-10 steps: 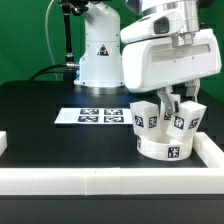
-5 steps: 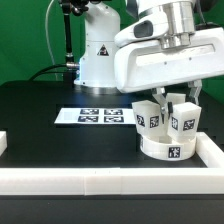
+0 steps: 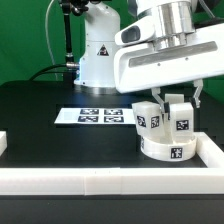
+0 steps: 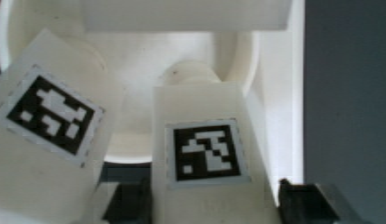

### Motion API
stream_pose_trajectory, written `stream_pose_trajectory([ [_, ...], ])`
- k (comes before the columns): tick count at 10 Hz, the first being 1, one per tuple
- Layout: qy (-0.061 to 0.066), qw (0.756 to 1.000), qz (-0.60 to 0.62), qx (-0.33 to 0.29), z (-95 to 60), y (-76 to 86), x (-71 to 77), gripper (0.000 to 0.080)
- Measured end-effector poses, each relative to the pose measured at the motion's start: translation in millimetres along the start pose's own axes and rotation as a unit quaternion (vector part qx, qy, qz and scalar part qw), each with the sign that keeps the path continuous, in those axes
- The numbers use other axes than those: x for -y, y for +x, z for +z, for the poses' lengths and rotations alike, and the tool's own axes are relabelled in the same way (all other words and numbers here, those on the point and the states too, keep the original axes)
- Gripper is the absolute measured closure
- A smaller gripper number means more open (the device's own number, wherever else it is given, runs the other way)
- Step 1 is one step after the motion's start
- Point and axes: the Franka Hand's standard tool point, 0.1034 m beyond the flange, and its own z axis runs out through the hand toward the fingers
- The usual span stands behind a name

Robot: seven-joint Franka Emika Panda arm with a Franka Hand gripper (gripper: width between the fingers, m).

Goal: Assemble stool

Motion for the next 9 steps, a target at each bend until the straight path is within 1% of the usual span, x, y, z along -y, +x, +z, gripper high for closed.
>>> stream_pose_trajectory([
  [2, 0.004, 0.996, 0.094, -0.009, -1.6, 4.5, -4.9, 0.0459],
  [4, 0.008, 0.985, 0.173, -0.013, -3.1, 8.9, -9.2, 0.0459],
  [5, 0.01, 0.978, 0.207, -0.015, -3.8, 10.3, -10.6, 0.0459],
  [7, 0.014, 0.956, 0.292, -0.024, -6.0, 12.6, -11.2, 0.0459],
  [8, 0.015, 0.949, 0.315, -0.029, -6.5, 13.8, -12.2, 0.0459],
  [9, 0.015, 0.949, 0.315, -0.03, -6.6, 14.4, -13.1, 0.0459],
])
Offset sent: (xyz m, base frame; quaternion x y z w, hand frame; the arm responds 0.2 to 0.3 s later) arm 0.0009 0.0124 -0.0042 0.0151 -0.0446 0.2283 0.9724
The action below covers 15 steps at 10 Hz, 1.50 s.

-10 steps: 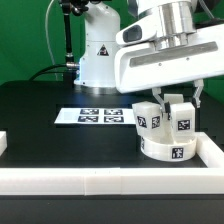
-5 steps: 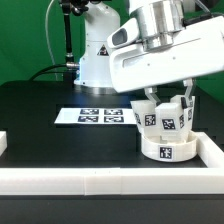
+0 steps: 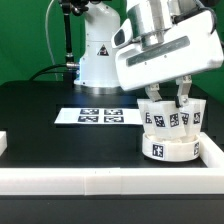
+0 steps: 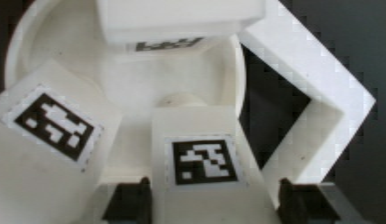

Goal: Assemble stool

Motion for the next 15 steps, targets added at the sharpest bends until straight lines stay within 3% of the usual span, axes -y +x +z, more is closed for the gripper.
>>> stream_pose_trajectory([
  [1, 0.0, 1.0, -0.003, 0.001, 0.4, -0.7, -0.1, 0.0459],
  [2, -0.001, 1.0, -0.007, 0.003, -0.1, -0.8, -0.2, 0.0277],
  [3, -0.003, 1.0, -0.016, 0.007, -3.7, 0.8, 0.9, 0.019],
  [6, -0.001, 0.999, -0.035, 0.013, -18.9, 4.4, 7.9, 0.0152],
  [9, -0.006, 0.995, -0.098, 0.017, -16.0, 0.5, 7.7, 0.015],
  [12, -0.022, 0.944, -0.328, 0.031, -18.4, -6.5, 18.7, 0.015],
  [15, -0.02, 0.908, -0.416, 0.033, -19.5, -2.8, 19.1, 0.015],
])
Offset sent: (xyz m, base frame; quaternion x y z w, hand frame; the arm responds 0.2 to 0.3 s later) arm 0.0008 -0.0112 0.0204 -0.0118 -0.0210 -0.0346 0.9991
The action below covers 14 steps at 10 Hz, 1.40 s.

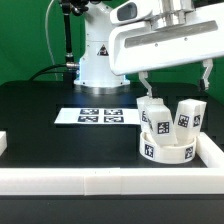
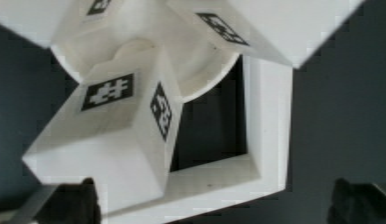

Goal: Assemble stool

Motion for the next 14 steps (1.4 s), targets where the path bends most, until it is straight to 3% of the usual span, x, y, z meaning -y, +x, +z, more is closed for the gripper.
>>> stream_pose_trajectory([
  [2, -0.001, 0.996, -0.086, 0.003, 1.0, -0.4, -0.8, 0.015],
  [5, -0.002, 0.966, -0.255, 0.038, 8.1, 2.6, 6.2, 0.015],
  [9, 0.006, 0.923, -0.382, 0.051, 9.8, 2.0, 4.1, 0.015],
  [12, 0.011, 0.827, -0.559, 0.064, 15.3, 11.2, 2.7, 0.015],
  [14, 0.012, 0.793, -0.605, 0.064, 16.1, 14.9, 1.3, 0.015],
])
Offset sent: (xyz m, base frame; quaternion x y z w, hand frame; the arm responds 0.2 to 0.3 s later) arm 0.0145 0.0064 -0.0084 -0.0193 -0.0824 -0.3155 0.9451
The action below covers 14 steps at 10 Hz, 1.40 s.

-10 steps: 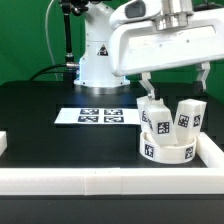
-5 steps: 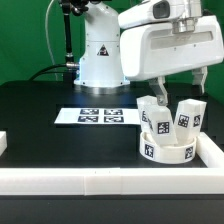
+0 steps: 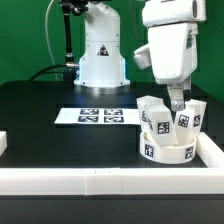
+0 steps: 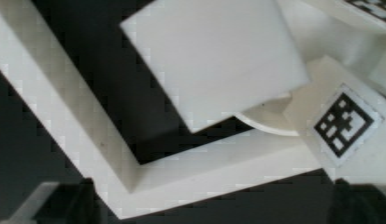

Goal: Assemble stool

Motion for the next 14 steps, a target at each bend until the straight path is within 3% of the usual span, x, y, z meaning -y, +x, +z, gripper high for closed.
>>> stream_pose_trajectory([
  [4, 0.0, 0.992, -0.127, 0.011, 3.7, -7.8, -1.4, 0.015],
  [7, 0.002, 0.973, -0.232, 0.021, 7.7, -17.0, -1.7, 0.015],
  [14, 0.005, 0.974, -0.226, 0.024, 11.2, -21.1, 0.6, 0.015],
])
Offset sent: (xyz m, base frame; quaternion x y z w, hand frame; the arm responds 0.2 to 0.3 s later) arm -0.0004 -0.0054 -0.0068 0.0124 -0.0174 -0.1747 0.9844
